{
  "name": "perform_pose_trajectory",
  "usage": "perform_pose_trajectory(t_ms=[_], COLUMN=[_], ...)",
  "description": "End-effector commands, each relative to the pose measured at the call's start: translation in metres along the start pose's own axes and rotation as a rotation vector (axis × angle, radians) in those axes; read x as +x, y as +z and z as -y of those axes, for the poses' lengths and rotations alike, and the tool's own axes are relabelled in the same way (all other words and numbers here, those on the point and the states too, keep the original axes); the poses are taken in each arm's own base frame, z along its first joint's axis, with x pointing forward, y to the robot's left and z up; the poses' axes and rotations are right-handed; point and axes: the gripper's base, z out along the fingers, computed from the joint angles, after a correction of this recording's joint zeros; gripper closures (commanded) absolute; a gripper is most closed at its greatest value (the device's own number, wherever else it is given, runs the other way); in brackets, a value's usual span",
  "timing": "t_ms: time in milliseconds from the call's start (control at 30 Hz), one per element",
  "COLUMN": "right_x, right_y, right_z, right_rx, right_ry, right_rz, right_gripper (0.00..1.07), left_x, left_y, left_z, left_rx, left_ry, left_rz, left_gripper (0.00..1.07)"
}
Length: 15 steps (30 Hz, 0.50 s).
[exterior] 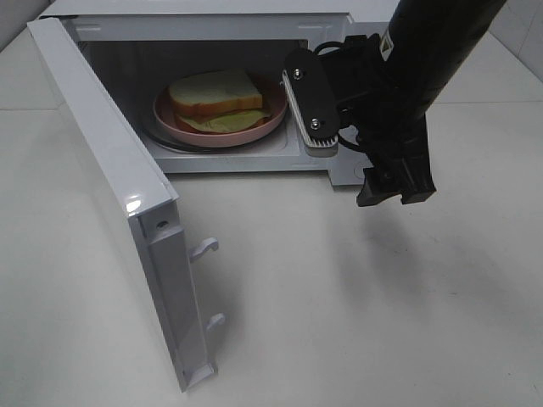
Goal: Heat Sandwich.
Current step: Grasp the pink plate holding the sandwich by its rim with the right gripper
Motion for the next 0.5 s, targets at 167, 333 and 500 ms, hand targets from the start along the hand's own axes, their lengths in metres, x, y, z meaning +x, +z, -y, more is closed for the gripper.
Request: perform_pose_trajectory(t_ms=[167, 333, 500], right_x=[-0.020, -0.033, -0.040], right_y=[0.006, 0.013, 0.021], right_z=[0.011, 0.023, 0.032], right_rx=[0.029, 0.061, 0.075], right_ry=[-0.042, -0.062, -0.065], right_rz=[0.036, 0.058, 0.068], right_gripper=[0.20, 0.20, 0.21], left_x=[0.002, 0.002, 0.002], left_y=[-0.003, -0.003, -0.003], left_z=[0.001, 0.001, 0.001], left_rx=[0.005, 0.005, 0.005], left_ry=[-0.006, -0.006, -0.006], left_rz=[0.033, 0.033, 0.033], left_gripper=[0.05, 0.05, 0.05])
